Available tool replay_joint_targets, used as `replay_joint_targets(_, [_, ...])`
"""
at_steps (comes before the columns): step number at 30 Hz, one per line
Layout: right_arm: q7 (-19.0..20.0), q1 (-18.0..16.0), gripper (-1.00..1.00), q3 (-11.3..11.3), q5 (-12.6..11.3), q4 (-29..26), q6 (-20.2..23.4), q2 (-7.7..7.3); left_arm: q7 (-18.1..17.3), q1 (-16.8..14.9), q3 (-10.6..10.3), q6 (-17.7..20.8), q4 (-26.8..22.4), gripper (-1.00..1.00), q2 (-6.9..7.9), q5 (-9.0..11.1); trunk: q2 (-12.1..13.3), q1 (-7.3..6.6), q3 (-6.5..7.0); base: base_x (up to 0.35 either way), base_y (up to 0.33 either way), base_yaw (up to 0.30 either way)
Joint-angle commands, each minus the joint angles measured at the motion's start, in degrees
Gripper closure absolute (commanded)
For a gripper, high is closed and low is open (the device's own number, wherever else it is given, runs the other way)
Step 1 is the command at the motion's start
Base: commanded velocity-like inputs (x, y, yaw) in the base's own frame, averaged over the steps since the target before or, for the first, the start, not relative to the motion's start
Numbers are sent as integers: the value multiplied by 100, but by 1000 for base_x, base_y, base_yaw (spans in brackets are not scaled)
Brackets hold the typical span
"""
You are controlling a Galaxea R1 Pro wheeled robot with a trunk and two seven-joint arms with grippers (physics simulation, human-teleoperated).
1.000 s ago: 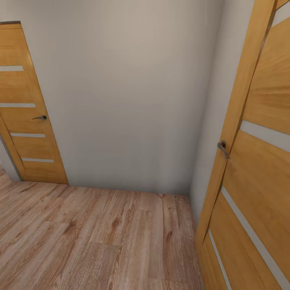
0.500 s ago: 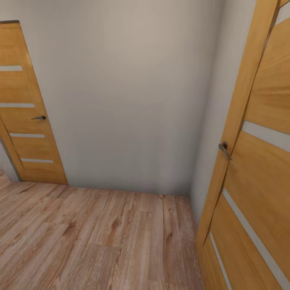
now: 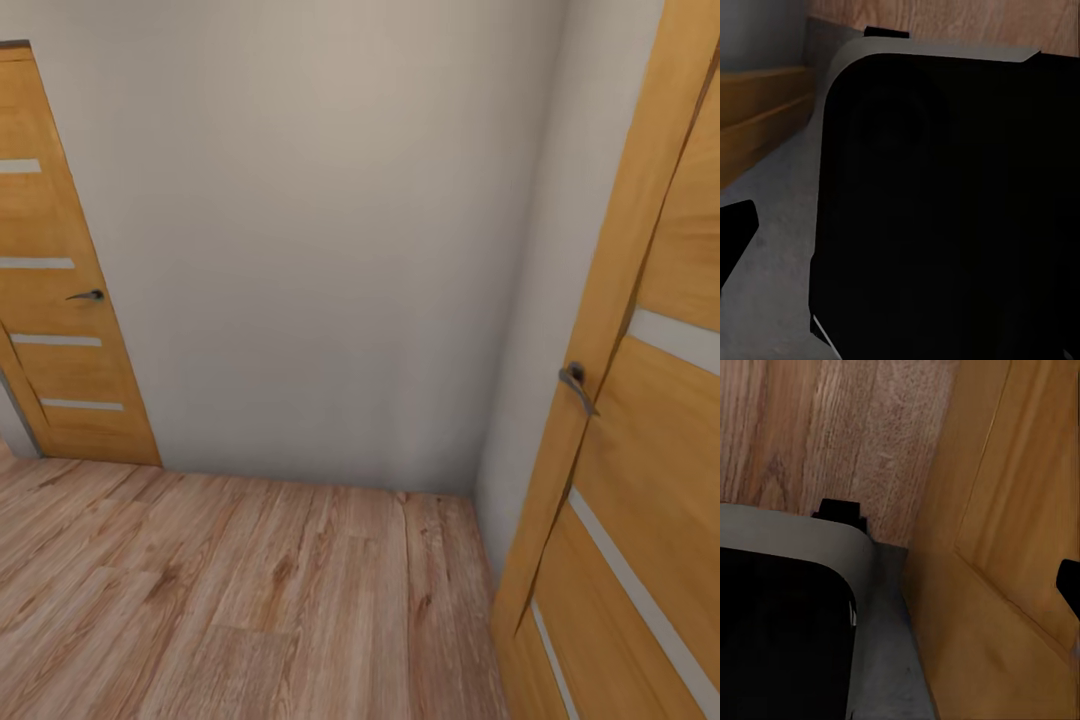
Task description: Move the two storage containers from the living room to the garage. In the garage, place one container on the floor and stack the other container on top of it (either order is fine).
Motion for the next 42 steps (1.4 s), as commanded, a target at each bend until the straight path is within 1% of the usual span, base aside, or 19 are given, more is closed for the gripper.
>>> replay_joint_targets(1, [-2, -6, -100, 48, -46, 17, -33, 3, 4, -2, 29, -3, -2, -100, -2, 43, -3, 2, -6, 198, 0, 0])
replay_joint_targets(42, [-9, -6, -100, 48, -40, 17, -36, 1, 5, -2, 21, -3, -2, -100, -2, 43, -3, 2, -6, 197, 0, 0])
